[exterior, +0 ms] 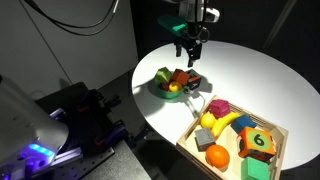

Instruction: Move the orange block from the bowl to the table

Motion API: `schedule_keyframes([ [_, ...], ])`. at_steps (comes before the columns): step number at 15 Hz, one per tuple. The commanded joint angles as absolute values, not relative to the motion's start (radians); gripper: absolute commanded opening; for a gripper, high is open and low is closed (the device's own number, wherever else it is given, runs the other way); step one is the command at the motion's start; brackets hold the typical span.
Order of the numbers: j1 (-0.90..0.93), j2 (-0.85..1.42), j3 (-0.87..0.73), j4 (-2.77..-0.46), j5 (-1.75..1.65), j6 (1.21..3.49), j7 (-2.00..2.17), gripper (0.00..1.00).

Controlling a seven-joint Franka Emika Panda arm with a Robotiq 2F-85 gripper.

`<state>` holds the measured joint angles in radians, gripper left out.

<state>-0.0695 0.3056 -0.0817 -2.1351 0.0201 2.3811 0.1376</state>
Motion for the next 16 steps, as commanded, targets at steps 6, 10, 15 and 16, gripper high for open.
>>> schedule_keyframes([
  [6,-0.055,0.388,-0.080,-2.089,0.032,2.398,0.168,1.00],
  [10,-0.044,0.401,-0.079,-2.088,0.027,2.400,0.173,1.00],
  [15,-0.037,0.418,-0.085,-2.085,0.018,2.408,0.179,1.00],
  [16,-0.037,0.423,-0.086,-2.083,0.018,2.408,0.179,1.00],
])
